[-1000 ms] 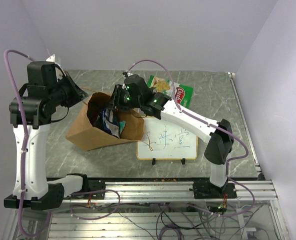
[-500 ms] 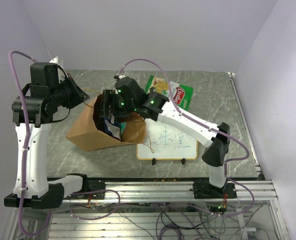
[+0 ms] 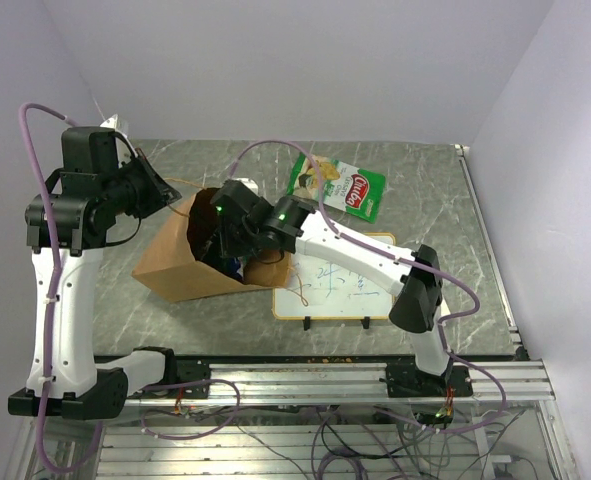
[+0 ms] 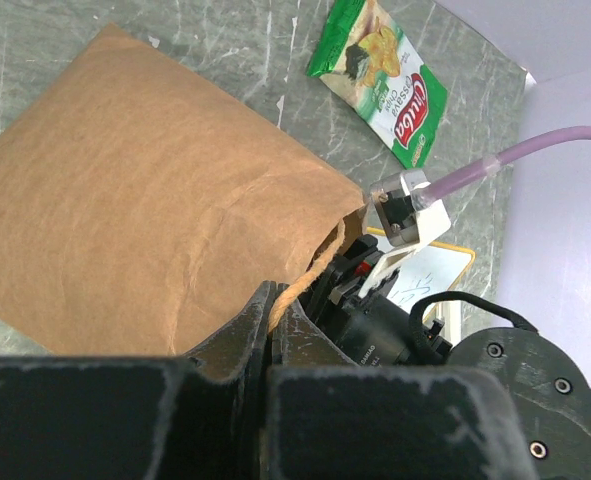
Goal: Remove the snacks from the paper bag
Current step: Take out the snack from the paper bag.
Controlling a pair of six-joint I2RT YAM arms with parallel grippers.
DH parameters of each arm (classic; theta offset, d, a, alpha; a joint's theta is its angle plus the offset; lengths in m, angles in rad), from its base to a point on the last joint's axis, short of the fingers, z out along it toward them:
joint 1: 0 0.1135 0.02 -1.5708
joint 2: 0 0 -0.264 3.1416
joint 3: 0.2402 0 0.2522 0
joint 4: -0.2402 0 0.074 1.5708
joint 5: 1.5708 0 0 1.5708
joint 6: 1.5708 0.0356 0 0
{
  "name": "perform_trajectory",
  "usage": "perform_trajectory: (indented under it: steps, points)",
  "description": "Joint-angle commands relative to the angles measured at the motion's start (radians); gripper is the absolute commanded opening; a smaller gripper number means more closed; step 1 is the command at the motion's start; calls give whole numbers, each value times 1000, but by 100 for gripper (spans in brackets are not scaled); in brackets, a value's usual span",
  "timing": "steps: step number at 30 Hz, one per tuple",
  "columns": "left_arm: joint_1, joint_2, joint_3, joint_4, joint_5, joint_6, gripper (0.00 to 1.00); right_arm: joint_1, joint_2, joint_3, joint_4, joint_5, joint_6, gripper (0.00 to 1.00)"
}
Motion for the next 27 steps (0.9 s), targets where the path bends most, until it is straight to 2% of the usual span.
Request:
perform_trajectory:
  steps: [1,9,13,20,27]
  points:
    - [12,-25,-4,30,16,10,7,-1,-56,-22,3,31,19,27]
    - [12,-51,-50,32,9,8,7,-4,-96,-33,27,32,-3,13]
    - [12,-60,-58,29,-12,4,7,-8,-136,-67,61,28,-9,0]
    - [12,-35,-26,13,-42,13,7,-20,-248,-130,139,-5,-26,0]
    - [12,-44,-48,71,-48,14,7,-57,-489,-357,371,-60,-111,0]
